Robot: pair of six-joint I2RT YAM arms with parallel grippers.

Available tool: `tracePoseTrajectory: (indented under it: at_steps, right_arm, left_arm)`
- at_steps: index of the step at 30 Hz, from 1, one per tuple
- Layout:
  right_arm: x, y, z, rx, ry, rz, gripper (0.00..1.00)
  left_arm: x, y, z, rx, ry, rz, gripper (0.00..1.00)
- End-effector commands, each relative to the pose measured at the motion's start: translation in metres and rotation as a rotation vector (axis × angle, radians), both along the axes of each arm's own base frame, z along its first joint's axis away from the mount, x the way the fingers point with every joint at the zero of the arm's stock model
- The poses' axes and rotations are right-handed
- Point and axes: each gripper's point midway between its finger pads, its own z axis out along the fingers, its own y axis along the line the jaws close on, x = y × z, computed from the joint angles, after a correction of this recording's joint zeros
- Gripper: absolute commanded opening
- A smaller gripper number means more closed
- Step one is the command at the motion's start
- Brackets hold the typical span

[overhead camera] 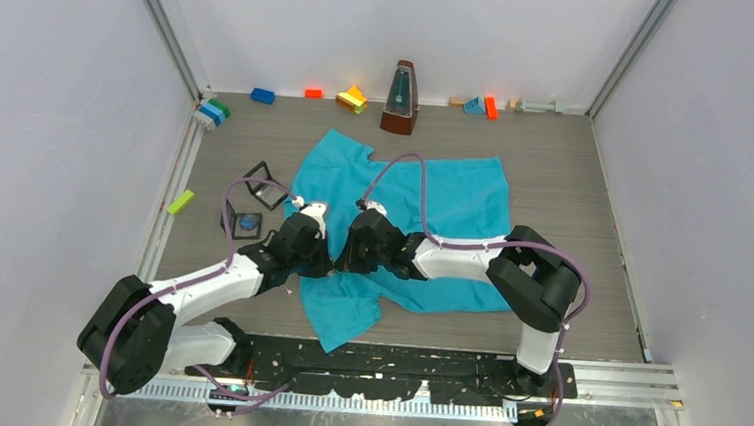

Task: Pin the brooch onto the clothing

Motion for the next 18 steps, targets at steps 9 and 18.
tracePoseTrajectory:
  at_steps: [9,18]
  right_arm:
    - [-0.013,0.015,-0.004,0.023,0.024,0.05,0.01]
    - [-0.014,0.01,0.019,0.028,-0.02,0.068,0.07]
  left_arm:
    - [0.012,-0.006,0.021,-0.065,-0.076,0.042,0.0]
    - [0.008,-0.001,0.021,-0.086,-0.093,0.069,0.0]
